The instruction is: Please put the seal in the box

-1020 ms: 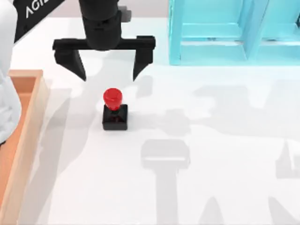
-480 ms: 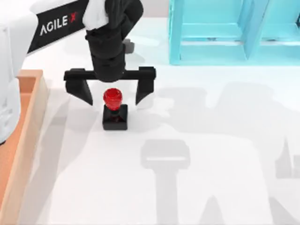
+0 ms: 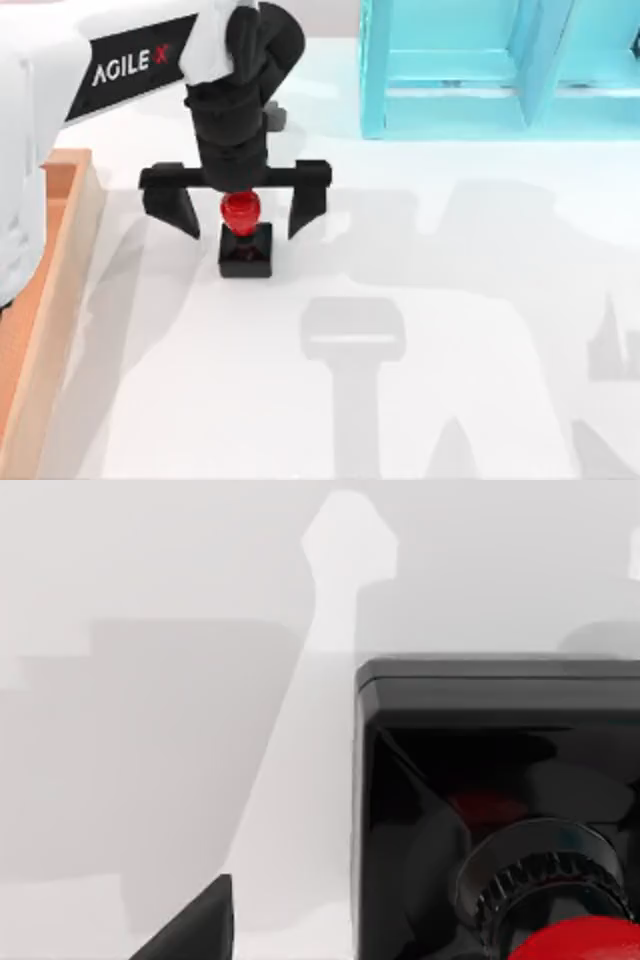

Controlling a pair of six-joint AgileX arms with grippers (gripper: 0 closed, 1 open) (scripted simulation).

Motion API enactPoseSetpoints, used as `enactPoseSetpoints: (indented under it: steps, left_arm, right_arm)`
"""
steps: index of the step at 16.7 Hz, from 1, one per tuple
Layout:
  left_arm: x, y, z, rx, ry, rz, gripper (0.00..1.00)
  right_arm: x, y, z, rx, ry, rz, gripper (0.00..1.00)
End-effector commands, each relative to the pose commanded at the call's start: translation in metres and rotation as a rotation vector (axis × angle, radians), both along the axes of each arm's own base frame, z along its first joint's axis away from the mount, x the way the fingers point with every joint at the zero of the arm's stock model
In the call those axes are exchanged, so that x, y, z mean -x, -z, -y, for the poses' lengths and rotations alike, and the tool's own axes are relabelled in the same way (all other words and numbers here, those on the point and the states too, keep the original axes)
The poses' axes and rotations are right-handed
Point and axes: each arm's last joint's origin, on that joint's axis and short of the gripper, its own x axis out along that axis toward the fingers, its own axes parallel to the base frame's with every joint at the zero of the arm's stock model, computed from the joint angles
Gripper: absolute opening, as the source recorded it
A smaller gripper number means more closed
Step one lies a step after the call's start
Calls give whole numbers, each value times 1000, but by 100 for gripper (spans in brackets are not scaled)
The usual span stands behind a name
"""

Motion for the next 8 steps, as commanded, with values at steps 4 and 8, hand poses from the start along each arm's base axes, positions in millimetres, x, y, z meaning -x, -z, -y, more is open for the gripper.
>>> enactPoseSetpoints:
  steps: [4,8]
  left_arm:
    - [0,0,0,0,0,0,62]
    - [0,0,0,0,0,0,32]
  right_arm:
    - [0,0,0,0,0,0,100]
    - [0,0,0,0,0,0,100]
